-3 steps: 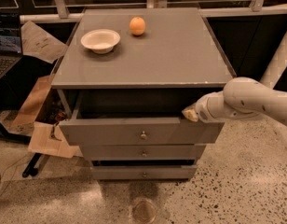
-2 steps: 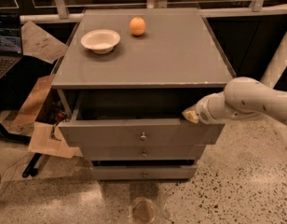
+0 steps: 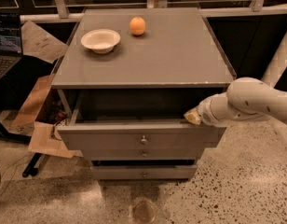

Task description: Open top drawer

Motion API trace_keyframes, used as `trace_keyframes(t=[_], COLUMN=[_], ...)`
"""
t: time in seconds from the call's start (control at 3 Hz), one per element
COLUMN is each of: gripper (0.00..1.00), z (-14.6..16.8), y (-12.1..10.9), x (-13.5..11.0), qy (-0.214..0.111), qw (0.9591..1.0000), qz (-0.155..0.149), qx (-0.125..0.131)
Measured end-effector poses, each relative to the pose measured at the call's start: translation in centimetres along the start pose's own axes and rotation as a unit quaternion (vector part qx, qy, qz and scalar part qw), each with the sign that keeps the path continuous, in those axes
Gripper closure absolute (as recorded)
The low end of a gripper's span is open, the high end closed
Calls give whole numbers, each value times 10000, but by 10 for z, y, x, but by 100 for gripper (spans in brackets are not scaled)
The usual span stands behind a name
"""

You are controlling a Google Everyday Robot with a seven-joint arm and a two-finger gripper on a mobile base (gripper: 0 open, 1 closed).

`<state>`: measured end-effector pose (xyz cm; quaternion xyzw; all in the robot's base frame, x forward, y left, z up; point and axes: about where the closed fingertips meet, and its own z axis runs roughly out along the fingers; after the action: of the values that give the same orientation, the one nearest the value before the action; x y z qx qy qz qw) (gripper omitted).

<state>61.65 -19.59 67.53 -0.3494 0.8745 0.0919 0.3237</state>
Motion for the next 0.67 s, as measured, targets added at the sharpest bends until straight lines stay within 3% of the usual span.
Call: trace_keyframes(t=[0.67], gripper=[100], z=[-2], y=[4], x=[14], qy=[127], qw=[9999], qz=[17], qx=[-88])
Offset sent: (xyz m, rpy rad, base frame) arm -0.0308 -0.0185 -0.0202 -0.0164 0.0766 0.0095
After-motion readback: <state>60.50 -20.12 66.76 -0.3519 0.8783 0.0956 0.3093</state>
